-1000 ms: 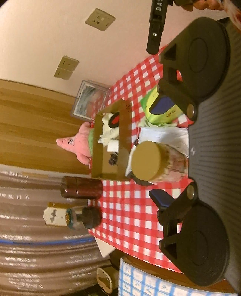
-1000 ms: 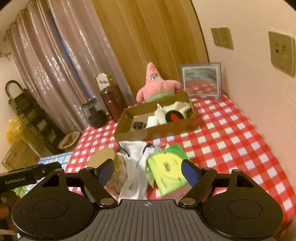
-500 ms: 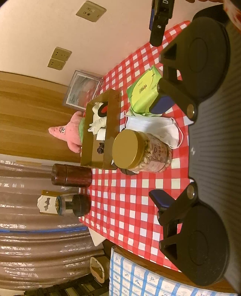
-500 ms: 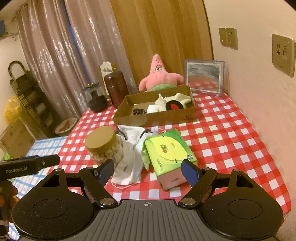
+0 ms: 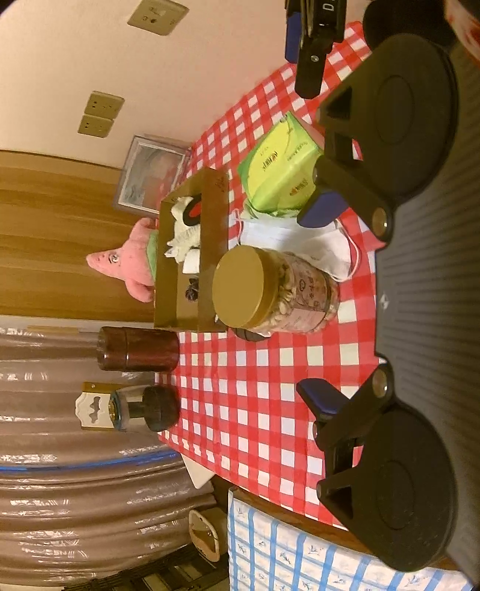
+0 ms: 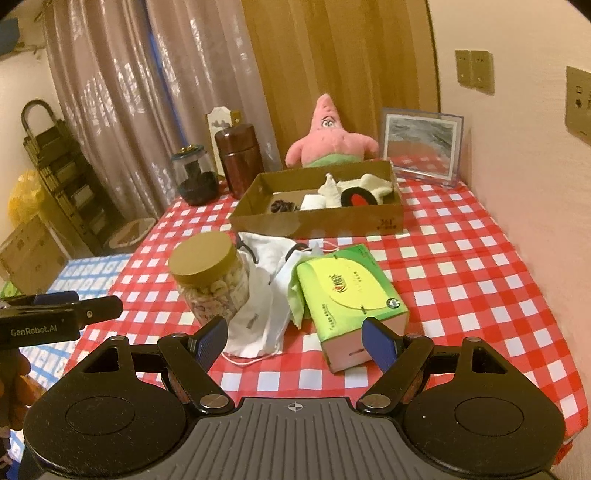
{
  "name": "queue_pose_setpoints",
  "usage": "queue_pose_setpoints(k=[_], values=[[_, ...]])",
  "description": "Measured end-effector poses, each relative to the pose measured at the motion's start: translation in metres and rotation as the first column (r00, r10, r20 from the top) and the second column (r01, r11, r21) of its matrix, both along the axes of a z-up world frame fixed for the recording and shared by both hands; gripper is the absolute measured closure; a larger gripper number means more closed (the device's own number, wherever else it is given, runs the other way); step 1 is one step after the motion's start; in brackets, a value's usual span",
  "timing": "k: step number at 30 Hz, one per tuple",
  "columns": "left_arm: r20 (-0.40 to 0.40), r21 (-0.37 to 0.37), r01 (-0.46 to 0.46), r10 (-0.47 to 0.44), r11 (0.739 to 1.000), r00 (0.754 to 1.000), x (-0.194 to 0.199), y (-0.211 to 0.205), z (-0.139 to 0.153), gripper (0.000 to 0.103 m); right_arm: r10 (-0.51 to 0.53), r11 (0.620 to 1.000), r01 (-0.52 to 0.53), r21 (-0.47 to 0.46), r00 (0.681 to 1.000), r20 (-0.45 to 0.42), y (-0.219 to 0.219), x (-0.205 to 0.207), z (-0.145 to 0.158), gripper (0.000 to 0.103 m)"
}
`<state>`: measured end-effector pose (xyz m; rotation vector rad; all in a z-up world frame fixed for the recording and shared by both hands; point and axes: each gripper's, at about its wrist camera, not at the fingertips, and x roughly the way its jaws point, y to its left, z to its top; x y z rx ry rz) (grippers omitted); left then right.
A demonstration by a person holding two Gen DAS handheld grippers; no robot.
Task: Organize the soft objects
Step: 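Reach the right tool to the white face mask and grasp it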
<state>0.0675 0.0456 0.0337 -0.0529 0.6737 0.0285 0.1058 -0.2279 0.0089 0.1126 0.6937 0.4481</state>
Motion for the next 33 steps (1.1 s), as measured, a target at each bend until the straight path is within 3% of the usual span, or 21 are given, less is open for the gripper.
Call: queue_pose_setpoints(k=[11, 16, 24, 33], values=[[-0.063, -0.011, -0.01, 0.009, 1.0, 0.998, 0.018, 0.02, -0.017, 0.016, 0.084, 0.995, -0.085, -0.043, 0.996, -0.021, 0.036, 0.017, -0.027, 0.024], [-0.092, -0.049, -0.019, 0.015, 0.999, 0.996, 0.027, 0.031, -0.026, 0.016, 0.136, 0.988, -0.138, -0.074, 0.99, -0.027, 0.061, 0.026, -0.043, 0.024], [-0.124, -0.027, -0.002, -0.002, 1.0, 0.992, 0.05, 0.045, -0.039, 0.016, 0.206, 0.966, -0.209, -0.149, 0.978, -0.039, 0.101, 0.052, -0.074, 0.024], [-0.158, -0.029, 0.007, -0.011, 1.0, 0.987, 0.074, 0.064, -0.061, 0.016, 0.288, 0.92, -0.294, -0.26, 0.956, -0.063, 0.132, 0.076, -0.113, 0.034]])
